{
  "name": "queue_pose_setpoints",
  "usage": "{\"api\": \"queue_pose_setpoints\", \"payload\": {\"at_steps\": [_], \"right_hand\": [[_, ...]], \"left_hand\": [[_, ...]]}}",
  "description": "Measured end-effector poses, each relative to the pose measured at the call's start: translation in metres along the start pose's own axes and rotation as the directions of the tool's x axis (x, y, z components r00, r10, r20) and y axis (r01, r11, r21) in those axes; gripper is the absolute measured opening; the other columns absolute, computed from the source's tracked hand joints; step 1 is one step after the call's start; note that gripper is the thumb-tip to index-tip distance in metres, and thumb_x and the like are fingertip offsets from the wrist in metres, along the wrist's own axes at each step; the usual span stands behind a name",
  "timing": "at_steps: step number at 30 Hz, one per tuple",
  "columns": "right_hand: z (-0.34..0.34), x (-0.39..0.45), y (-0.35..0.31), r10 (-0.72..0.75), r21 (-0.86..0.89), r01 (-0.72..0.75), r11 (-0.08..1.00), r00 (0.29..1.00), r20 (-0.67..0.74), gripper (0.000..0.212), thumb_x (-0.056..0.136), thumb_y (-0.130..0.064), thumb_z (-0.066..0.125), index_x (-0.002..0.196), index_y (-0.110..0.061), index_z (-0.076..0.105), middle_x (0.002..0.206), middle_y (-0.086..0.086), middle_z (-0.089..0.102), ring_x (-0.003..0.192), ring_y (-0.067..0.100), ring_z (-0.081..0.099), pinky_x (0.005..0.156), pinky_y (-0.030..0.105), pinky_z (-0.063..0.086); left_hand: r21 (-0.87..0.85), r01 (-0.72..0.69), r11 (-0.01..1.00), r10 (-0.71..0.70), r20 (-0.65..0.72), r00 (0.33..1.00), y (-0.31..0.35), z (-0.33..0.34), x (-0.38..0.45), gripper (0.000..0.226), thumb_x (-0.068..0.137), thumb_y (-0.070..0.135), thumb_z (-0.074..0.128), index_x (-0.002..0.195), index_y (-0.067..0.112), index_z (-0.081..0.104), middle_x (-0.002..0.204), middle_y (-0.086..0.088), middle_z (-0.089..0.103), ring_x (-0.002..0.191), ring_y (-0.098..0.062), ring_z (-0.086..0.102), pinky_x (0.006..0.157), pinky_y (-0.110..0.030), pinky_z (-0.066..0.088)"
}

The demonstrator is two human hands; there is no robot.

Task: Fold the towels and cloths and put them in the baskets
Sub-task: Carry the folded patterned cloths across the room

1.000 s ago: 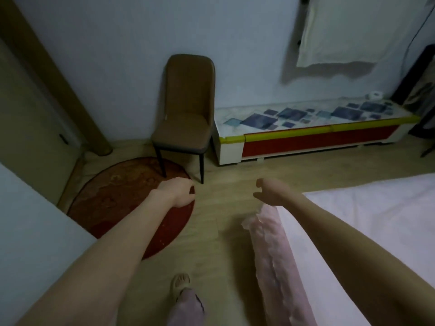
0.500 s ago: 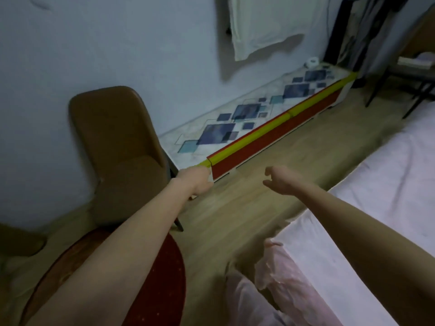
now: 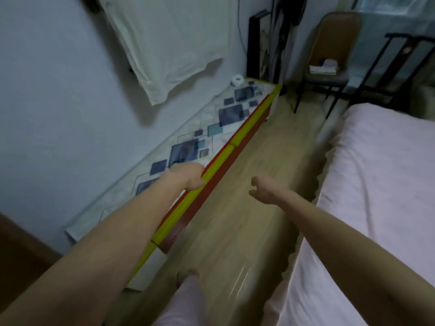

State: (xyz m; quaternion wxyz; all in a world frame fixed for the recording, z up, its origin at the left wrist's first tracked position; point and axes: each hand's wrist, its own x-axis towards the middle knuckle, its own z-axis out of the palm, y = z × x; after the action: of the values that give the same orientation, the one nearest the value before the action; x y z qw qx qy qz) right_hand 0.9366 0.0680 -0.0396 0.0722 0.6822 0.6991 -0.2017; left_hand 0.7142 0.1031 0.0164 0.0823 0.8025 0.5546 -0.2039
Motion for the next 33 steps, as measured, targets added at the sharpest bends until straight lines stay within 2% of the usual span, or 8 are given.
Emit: {"api": "queue_pose_setpoints", "payload": {"at_steps": [5, 9, 12, 15, 20, 26, 33], "right_hand": [[-0.05, 0.109, 0.056, 0.17, 0.076, -0.167, 0.983, 0.985, -0.028, 0.041, 0.097, -0.031, 0.047, 0.131, -0.008, 0.048, 0.128, 0.015, 0.056, 0.115, 0.03, 0.055, 0.095, 0.044, 0.049], [-0.099, 0.182, 0.105, 0.309, 0.123, -0.303, 0.945, 0.95, -0.035, 0.04, 0.098, -0.033, 0.046, 0.13, -0.01, 0.049, 0.124, 0.013, 0.058, 0.109, 0.03, 0.058, 0.09, 0.042, 0.051], [-0.131, 0.225, 0.149, 0.407, 0.186, -0.391, 0.902, 0.911, -0.061, 0.034, 0.097, -0.033, 0.045, 0.12, -0.008, 0.053, 0.115, 0.013, 0.06, 0.102, 0.029, 0.06, 0.085, 0.04, 0.052], [-0.148, 0.261, 0.197, 0.499, 0.212, -0.483, 0.849, 0.866, -0.025, 0.028, 0.097, -0.03, 0.044, 0.109, -0.009, 0.057, 0.108, 0.011, 0.061, 0.096, 0.027, 0.061, 0.081, 0.039, 0.053], [-0.177, 0.342, 0.298, 0.58, 0.225, -0.563, 0.795, 0.814, -0.014, 0.026, 0.096, -0.029, 0.046, 0.11, -0.01, 0.058, 0.106, 0.009, 0.061, 0.096, 0.024, 0.061, 0.083, 0.038, 0.054], [-0.247, 0.461, 0.422, 0.59, 0.209, -0.579, 0.788, 0.808, 0.015, 0.032, 0.095, -0.031, 0.046, 0.116, -0.01, 0.058, 0.114, 0.01, 0.059, 0.104, 0.026, 0.058, 0.086, 0.038, 0.051], [-0.335, 0.606, 0.546, 0.598, 0.231, -0.579, 0.782, 0.802, -0.012, 0.028, 0.096, -0.028, 0.045, 0.112, -0.009, 0.059, 0.102, 0.008, 0.061, 0.092, 0.023, 0.061, 0.081, 0.038, 0.055]], "left_hand": [[0.066, -0.156, 0.986, 0.157, -0.017, 0.987, 0.004, -0.057, 0.164, 0.049, 0.096, 0.042, 0.044, 0.136, 0.014, 0.045, 0.133, -0.011, 0.053, 0.117, -0.027, 0.053, 0.088, -0.036, 0.045], [0.139, -0.304, 0.943, 0.299, 0.058, 0.953, 0.014, -0.11, 0.282, 0.046, 0.097, 0.04, 0.042, 0.135, 0.015, 0.046, 0.129, -0.008, 0.056, 0.111, -0.025, 0.056, 0.085, -0.035, 0.048], [0.169, -0.367, 0.915, 0.36, 0.069, 0.93, 0.035, -0.154, 0.371, 0.045, 0.097, 0.039, 0.041, 0.132, 0.014, 0.049, 0.129, -0.008, 0.056, 0.112, -0.025, 0.056, 0.089, -0.037, 0.048], [0.153, -0.462, 0.874, 0.446, 0.126, 0.886, 0.072, -0.183, 0.446, 0.048, 0.096, 0.042, 0.04, 0.132, 0.012, 0.05, 0.13, -0.009, 0.055, 0.112, -0.026, 0.056, 0.084, -0.035, 0.046], [0.187, -0.588, 0.787, 0.558, 0.189, 0.808, 0.151, -0.227, 0.571, 0.051, 0.1, 0.036, 0.038, 0.142, 0.007, 0.04, 0.143, -0.014, 0.045, 0.126, -0.03, 0.047, 0.101, -0.038, 0.042], [0.126, -0.582, 0.804, 0.55, 0.216, 0.807, 0.216, -0.3, 0.718, 0.047, 0.101, 0.03, 0.039, 0.139, 0.003, 0.044, 0.141, -0.015, 0.047, 0.124, -0.029, 0.048, 0.098, -0.032, 0.042], [0.123, -0.552, 0.825, 0.535, 0.146, 0.832, 0.271, -0.384, 0.904, 0.049, 0.099, 0.034, 0.042, 0.141, 0.008, 0.041, 0.142, -0.013, 0.045, 0.125, -0.027, 0.047, 0.095, -0.031, 0.042]]}}
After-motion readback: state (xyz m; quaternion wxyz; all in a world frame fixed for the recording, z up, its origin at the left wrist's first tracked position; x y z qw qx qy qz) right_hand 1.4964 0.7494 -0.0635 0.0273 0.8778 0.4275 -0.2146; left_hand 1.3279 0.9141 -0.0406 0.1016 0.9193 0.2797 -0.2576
